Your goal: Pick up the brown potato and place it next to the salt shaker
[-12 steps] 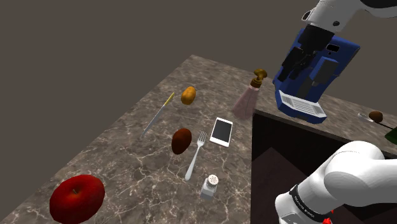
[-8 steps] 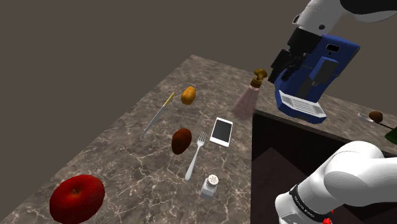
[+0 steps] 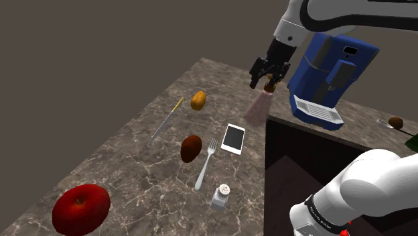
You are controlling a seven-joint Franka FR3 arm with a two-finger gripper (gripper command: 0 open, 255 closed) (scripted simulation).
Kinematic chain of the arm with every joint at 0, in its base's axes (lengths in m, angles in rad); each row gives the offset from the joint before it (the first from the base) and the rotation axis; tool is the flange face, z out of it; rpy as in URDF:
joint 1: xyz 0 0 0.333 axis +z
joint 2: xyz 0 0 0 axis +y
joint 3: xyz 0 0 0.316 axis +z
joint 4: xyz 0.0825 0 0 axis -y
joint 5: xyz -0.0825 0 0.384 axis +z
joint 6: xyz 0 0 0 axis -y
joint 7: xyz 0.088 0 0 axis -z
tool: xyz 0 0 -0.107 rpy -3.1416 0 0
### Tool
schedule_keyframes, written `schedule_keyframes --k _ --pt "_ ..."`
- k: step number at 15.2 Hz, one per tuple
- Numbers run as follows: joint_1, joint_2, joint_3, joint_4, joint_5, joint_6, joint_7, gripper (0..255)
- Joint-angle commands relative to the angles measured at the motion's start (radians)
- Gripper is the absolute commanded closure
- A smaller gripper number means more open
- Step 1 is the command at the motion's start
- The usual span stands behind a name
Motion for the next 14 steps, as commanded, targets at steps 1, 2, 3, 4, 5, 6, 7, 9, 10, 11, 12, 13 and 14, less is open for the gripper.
schedule_keyframes --k 1,2,3,4,5,6,7,9,10,11,12,13,14 --pt "-0.007 0.064 0.021 0.01 0.002 0.059 0.047 0" --pt "-0.01 0.098 0.031 0.022 0.001 0.083 0.069 0" --pt "-0.014 0.133 0.04 0.036 -0.001 0.107 0.092 0" --pt "-0.018 0.169 0.049 0.05 -0.004 0.13 0.115 0" --pt "-0.021 0.205 0.058 0.066 -0.008 0.152 0.139 0" --pt "-0.024 0.241 0.065 0.083 -0.013 0.172 0.162 0" --pt "-0.028 0.278 0.073 0.102 -0.019 0.192 0.186 0" --pt "-0.033 0.353 0.085 0.144 -0.034 0.227 0.234 0" --pt "-0.035 0.391 0.089 0.166 -0.042 0.243 0.258 0" --pt "-0.037 0.429 0.093 0.19 -0.052 0.258 0.283 0" --pt "-0.038 0.467 0.096 0.215 -0.062 0.271 0.307 0" --pt "-0.038 0.505 0.099 0.242 -0.072 0.284 0.331 0" --pt "-0.038 0.544 0.1 0.27 -0.083 0.294 0.355 0"
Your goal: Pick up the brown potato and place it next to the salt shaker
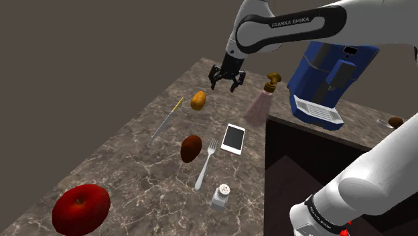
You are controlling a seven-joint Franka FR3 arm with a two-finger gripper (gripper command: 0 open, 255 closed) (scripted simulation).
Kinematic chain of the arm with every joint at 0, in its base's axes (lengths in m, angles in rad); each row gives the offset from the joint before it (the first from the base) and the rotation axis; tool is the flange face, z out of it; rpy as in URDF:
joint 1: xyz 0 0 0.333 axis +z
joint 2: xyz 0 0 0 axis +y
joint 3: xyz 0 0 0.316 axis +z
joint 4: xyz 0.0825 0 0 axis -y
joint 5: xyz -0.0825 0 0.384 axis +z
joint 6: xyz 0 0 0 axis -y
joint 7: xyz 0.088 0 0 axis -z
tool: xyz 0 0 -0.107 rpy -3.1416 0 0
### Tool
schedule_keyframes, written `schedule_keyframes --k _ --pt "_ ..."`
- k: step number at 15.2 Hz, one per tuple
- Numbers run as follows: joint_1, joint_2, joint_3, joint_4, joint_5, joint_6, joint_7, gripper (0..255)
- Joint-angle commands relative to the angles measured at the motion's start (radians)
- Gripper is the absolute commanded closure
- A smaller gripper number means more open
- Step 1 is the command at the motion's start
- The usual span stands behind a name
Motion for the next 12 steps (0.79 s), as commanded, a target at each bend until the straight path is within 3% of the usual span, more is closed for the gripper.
schedule_keyframes --k 1,12 --pt "0.0 0.071 0.002 0.049 -0.02 0.023 0.048 0" --pt "0.038 0.507 -0.046 0.472 -0.114 0.037 0.265 0"
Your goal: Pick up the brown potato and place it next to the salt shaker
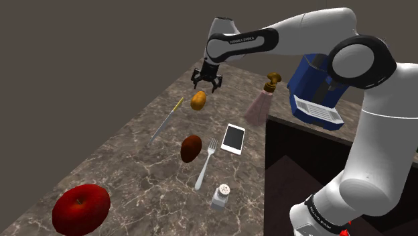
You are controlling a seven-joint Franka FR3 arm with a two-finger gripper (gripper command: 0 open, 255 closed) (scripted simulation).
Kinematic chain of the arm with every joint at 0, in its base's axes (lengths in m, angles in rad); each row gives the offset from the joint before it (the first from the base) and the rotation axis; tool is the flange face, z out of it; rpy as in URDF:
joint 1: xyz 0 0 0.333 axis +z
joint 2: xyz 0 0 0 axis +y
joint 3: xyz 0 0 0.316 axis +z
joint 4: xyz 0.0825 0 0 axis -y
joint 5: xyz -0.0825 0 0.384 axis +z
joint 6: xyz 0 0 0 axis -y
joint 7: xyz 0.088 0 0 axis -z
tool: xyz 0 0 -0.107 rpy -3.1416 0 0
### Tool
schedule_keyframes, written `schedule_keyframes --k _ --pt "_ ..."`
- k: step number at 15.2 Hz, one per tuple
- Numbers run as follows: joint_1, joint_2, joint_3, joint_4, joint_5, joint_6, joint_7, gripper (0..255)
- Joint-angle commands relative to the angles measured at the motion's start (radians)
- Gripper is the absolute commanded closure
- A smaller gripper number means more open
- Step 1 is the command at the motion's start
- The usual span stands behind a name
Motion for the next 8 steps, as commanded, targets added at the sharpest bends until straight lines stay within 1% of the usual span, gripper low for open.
schedule_keyframes --k 1,8 --pt "0.008 0.054 -0.009 0.06 -0.007 -0.006 0.028 0" --pt "0.011 0.1 -0.013 0.037 -0.014 0.064 0.032 0"
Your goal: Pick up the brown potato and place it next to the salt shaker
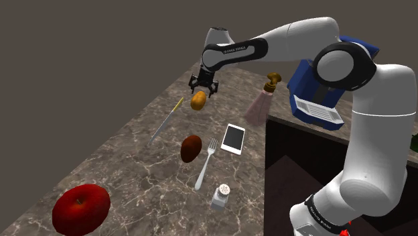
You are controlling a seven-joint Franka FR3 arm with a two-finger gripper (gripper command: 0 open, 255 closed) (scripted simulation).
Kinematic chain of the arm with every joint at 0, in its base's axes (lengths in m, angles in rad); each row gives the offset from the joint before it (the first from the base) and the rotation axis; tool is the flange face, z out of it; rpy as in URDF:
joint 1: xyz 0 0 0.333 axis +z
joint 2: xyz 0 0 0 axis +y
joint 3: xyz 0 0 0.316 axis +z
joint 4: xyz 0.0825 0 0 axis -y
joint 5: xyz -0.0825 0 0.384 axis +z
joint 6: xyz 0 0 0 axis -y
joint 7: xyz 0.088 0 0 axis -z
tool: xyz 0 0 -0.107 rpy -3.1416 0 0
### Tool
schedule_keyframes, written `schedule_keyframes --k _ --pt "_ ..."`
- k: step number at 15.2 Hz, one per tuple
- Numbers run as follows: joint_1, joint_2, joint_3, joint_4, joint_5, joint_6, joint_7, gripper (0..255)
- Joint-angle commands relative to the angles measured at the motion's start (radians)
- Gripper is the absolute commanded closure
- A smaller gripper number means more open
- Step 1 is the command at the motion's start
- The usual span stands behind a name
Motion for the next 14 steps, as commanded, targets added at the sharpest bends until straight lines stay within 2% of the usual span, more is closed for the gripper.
schedule_keyframes --k 1,8,9,14 --pt "0.001 0.01 -0.001 -0.006 -0.002 0.016 0.002 0" --pt "0.001 0.01 -0.001 -0.005 -0.002 0.016 0.002 0" --pt "0.001 0.01 -0.001 -0.005 -0.002 0.016 0.002 255" --pt "0.001 0.011 -0.001 -0.005 -0.002 0.016 0.002 255"
